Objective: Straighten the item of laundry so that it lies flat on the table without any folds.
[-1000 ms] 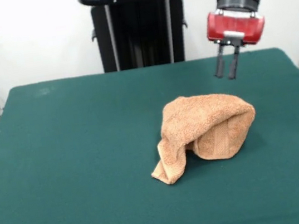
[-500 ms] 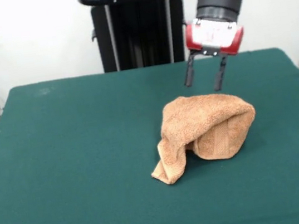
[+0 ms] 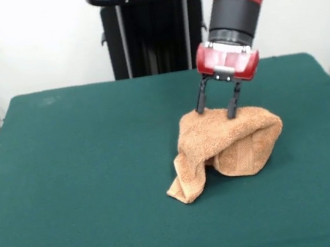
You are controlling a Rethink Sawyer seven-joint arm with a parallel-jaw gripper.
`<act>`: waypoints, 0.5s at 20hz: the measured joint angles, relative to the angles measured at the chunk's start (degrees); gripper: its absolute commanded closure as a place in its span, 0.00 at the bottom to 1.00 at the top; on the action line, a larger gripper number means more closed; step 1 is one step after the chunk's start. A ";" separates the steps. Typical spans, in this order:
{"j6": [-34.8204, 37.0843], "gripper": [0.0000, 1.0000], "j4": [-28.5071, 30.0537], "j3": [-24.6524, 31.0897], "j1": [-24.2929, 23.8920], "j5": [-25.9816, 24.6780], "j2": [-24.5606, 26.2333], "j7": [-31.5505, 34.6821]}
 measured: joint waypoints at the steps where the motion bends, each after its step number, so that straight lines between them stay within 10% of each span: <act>1: -0.58 0.00 0.00 0.22 -0.05 0.00 0.41 0.00; 10: -3.21 0.00 -0.13 3.39 -1.70 0.01 3.20 0.00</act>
